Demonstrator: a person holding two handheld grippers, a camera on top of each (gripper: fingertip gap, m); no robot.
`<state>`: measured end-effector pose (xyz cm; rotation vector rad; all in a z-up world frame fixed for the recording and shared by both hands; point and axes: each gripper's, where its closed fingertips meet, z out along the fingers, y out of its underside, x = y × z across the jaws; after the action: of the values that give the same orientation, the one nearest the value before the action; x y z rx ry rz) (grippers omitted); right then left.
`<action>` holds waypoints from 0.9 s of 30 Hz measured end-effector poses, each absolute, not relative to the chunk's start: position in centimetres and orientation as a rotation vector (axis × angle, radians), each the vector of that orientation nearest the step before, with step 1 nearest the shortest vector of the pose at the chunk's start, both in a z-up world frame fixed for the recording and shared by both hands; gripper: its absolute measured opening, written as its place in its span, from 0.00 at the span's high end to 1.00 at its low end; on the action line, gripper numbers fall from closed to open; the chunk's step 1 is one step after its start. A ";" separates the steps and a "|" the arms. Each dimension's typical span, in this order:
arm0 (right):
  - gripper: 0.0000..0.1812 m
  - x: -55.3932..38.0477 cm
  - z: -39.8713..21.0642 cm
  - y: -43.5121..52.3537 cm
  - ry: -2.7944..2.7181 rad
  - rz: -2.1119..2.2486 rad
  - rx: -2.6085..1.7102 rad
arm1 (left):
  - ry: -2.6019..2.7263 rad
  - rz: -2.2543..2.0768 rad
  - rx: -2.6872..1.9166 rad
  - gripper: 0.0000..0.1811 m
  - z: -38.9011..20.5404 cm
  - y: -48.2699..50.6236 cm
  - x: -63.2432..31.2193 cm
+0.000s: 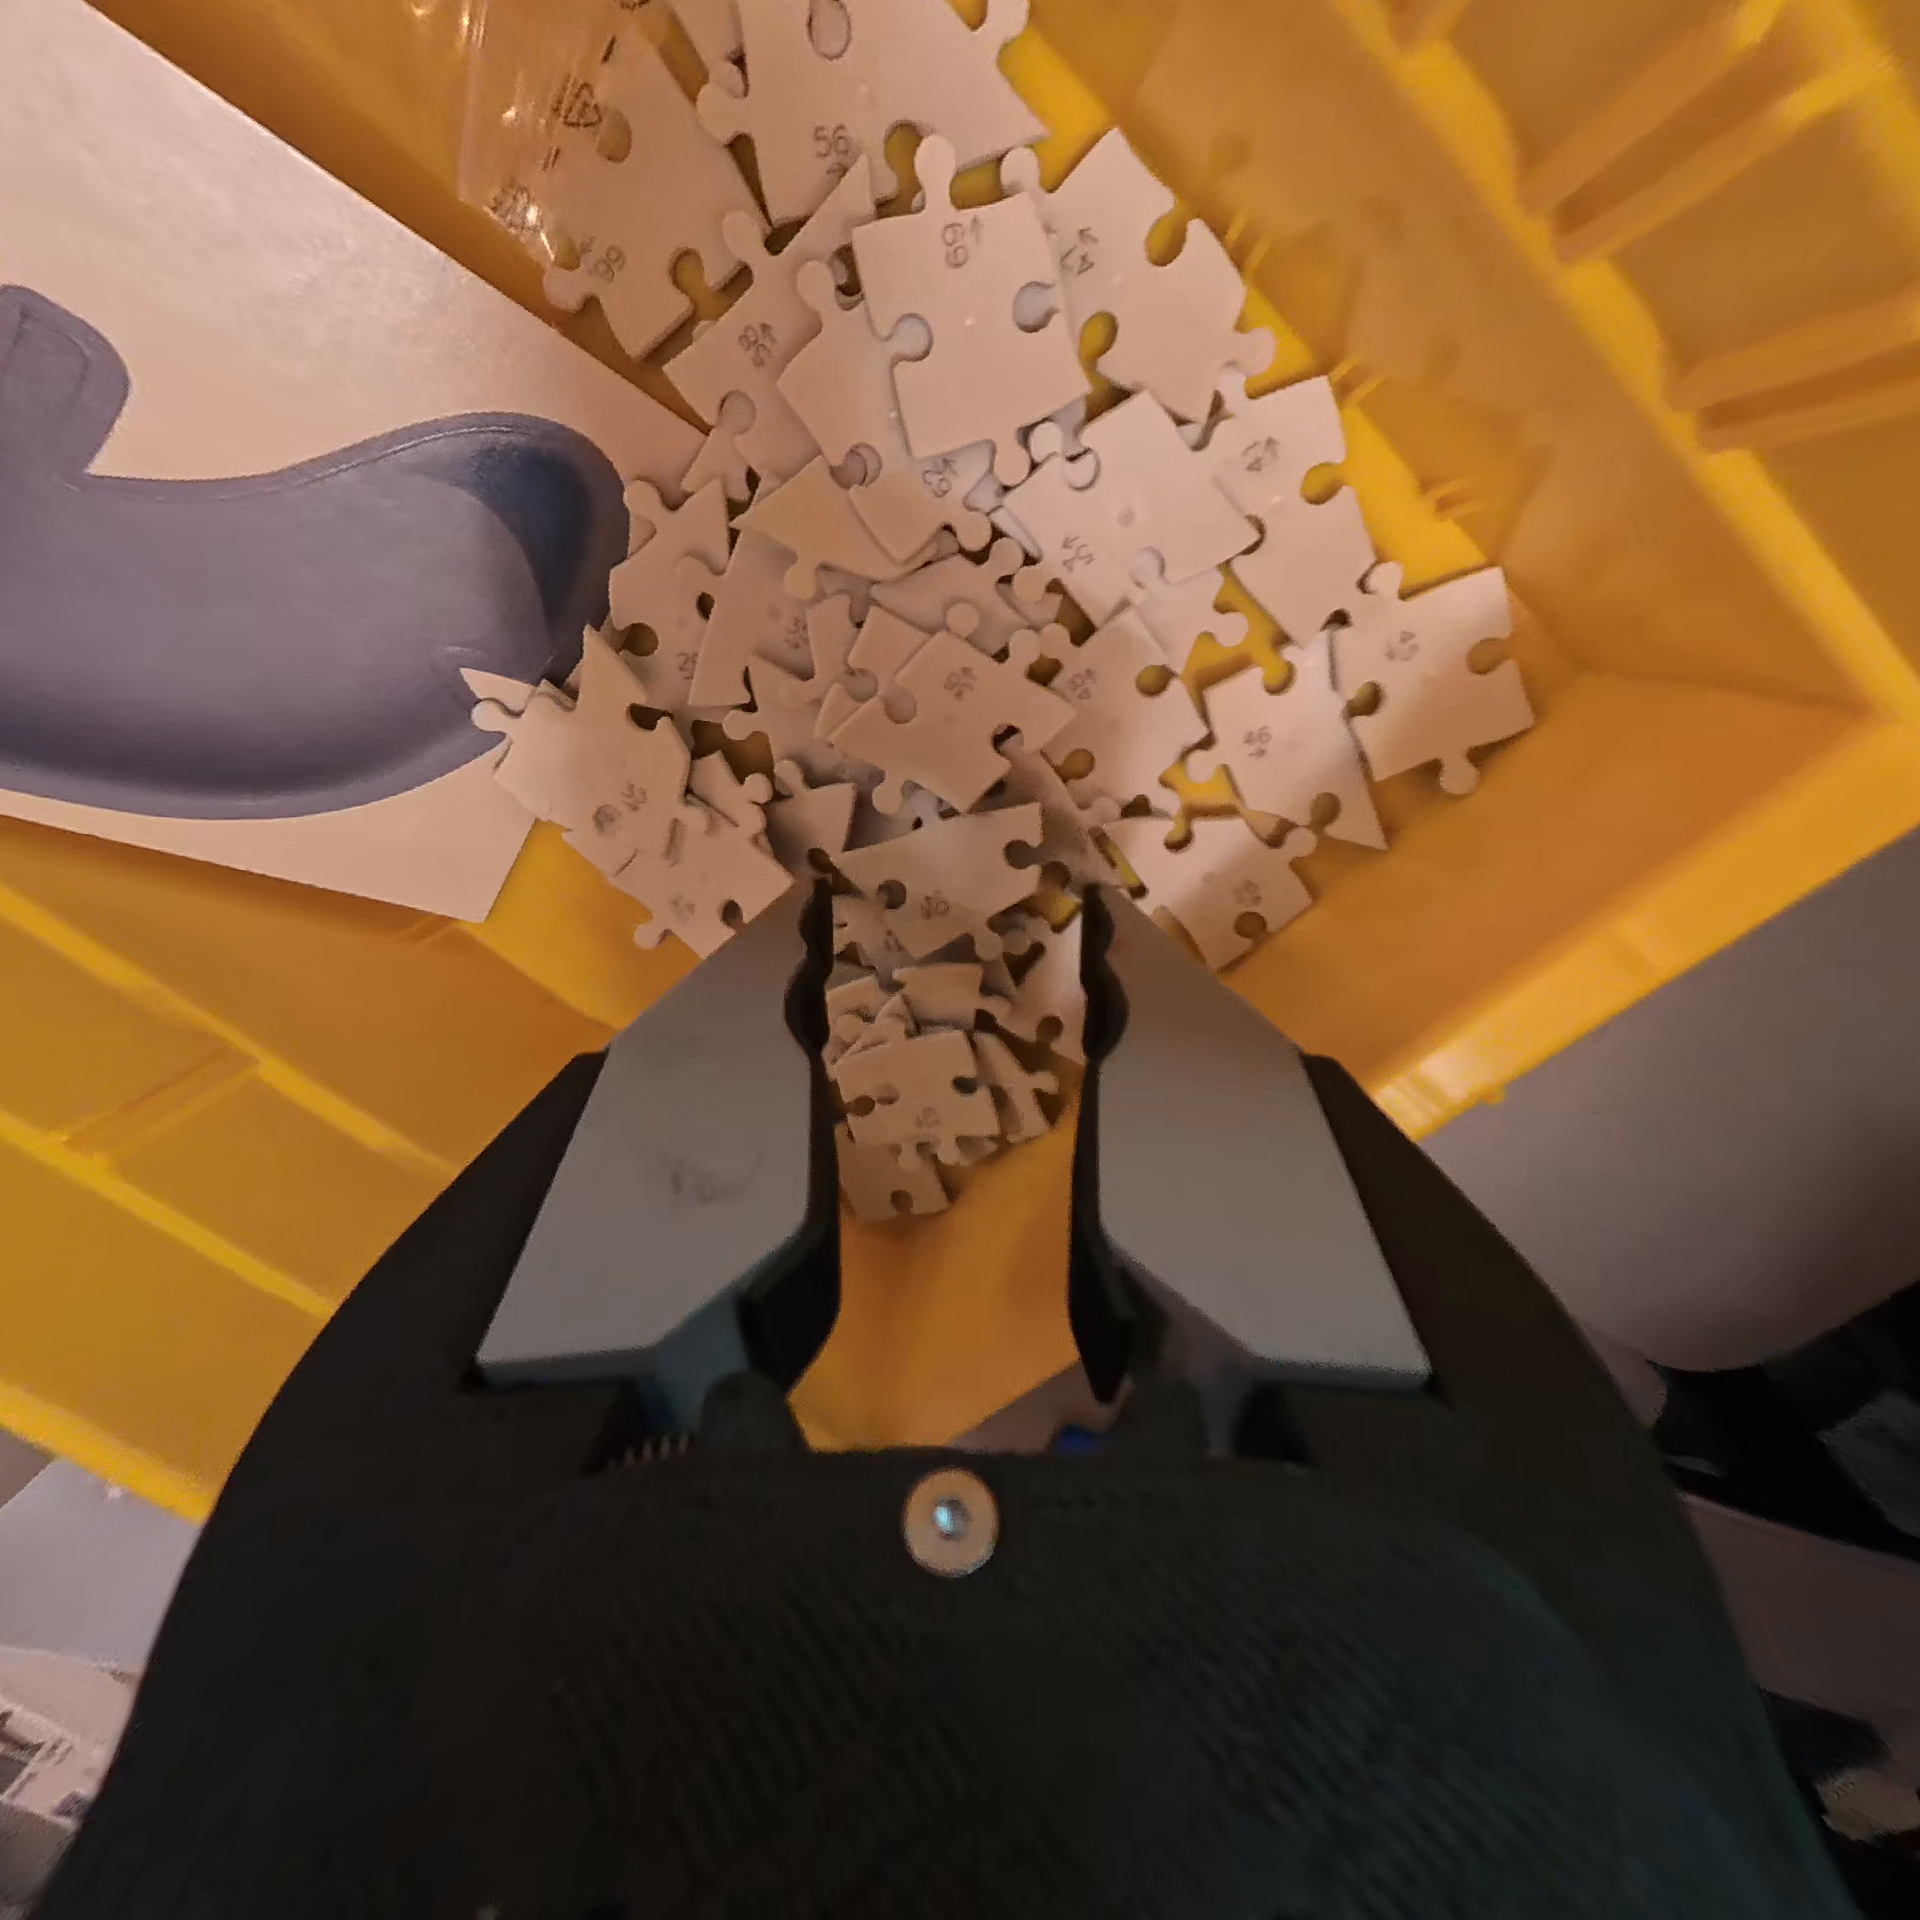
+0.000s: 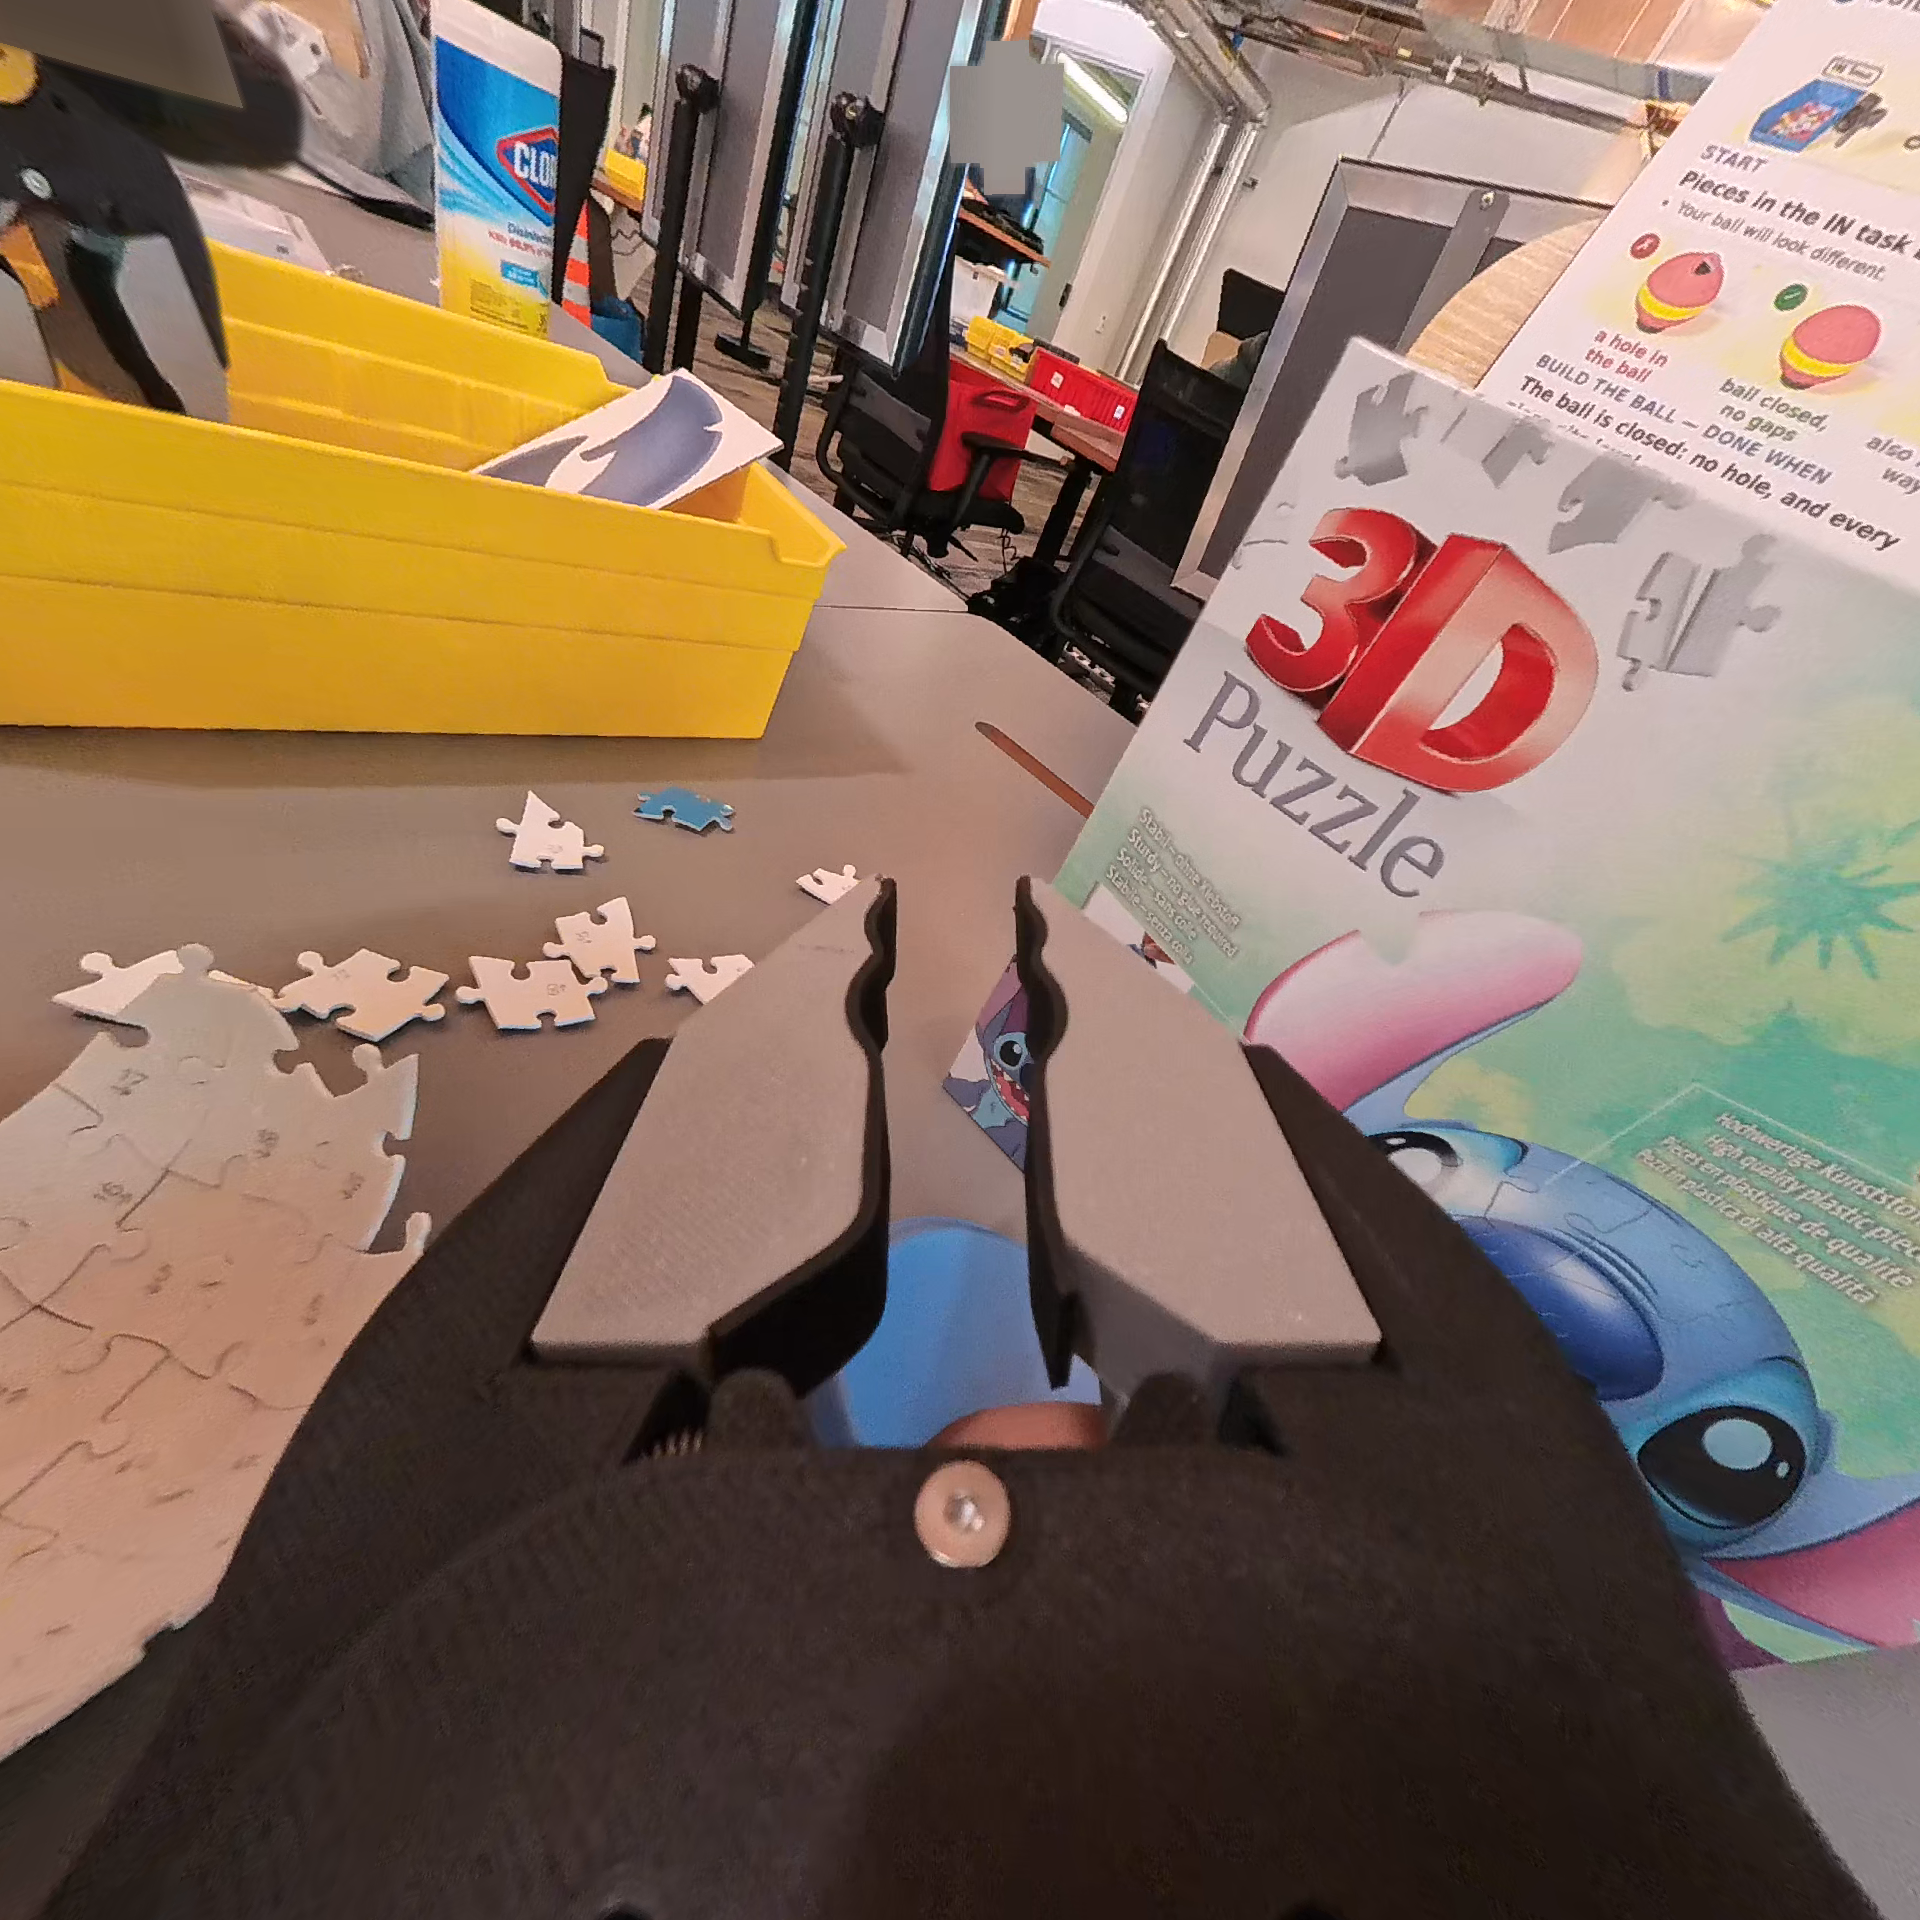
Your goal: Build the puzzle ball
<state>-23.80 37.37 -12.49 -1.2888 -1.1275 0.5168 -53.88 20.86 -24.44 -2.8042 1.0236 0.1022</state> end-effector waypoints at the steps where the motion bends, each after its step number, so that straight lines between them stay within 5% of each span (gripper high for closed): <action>1: 0.90 -23.8 -12.4 37.3 -1.127 0.517 -1.286 | 1.009 0.069 -2.810 0.76 -24.6 21.0 -53.7; 8: 0.90 -23.7 -12.0 37.0 -1.121 0.522 -1.272 | 0.953 -0.019 -2.833 0.76 -24.7 21.2 -53.8; 12: 0.90 -23.7 -11.9 37.0 -1.121 0.524 -1.270 | 0.972 0.017 -2.821 0.86 -24.7 21.2 -54.0; 27: 0.89 -23.9 -12.0 36.8 -1.125 0.529 -1.273 | 0.950 -0.004 -2.762 0.86 -23.3 20.7 -53.9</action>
<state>-23.88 36.84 -11.97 -1.2730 -1.1251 0.5291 -53.89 20.65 -23.26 -2.7620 0.9504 -0.0037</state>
